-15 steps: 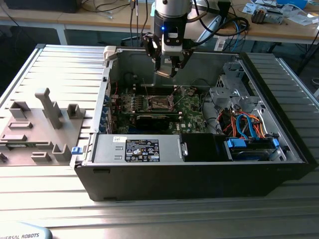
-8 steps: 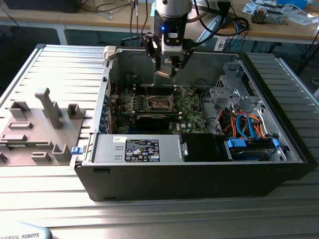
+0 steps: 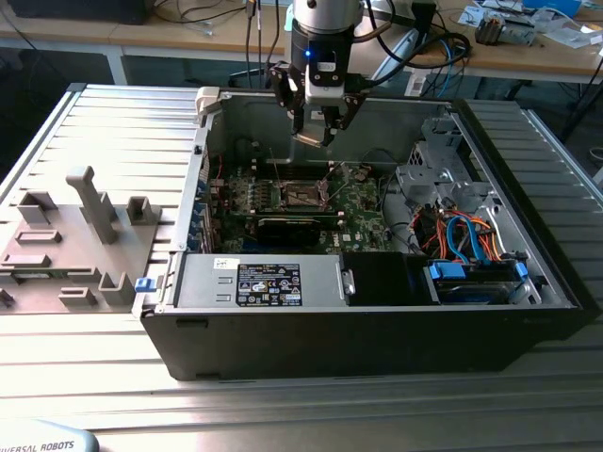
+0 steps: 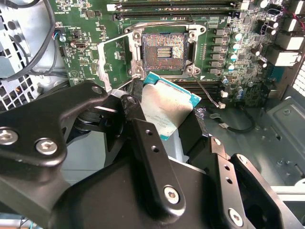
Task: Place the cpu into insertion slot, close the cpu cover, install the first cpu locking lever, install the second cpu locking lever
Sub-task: 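Place the cpu into insertion slot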
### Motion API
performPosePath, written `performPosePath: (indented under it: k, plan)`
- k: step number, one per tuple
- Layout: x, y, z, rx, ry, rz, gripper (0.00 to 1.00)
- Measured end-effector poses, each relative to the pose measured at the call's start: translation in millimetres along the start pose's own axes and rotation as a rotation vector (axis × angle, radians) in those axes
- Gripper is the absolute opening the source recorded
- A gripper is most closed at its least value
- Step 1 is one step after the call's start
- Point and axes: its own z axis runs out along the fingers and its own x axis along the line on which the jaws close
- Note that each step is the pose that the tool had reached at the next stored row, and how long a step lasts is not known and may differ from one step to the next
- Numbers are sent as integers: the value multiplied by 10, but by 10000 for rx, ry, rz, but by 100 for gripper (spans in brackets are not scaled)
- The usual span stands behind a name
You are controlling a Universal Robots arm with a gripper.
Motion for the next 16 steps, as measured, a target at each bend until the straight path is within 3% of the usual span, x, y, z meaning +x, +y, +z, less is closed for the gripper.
performPosePath:
  k: [16]
  plan:
    - [0, 0, 0, -4, -16, 188, 54]
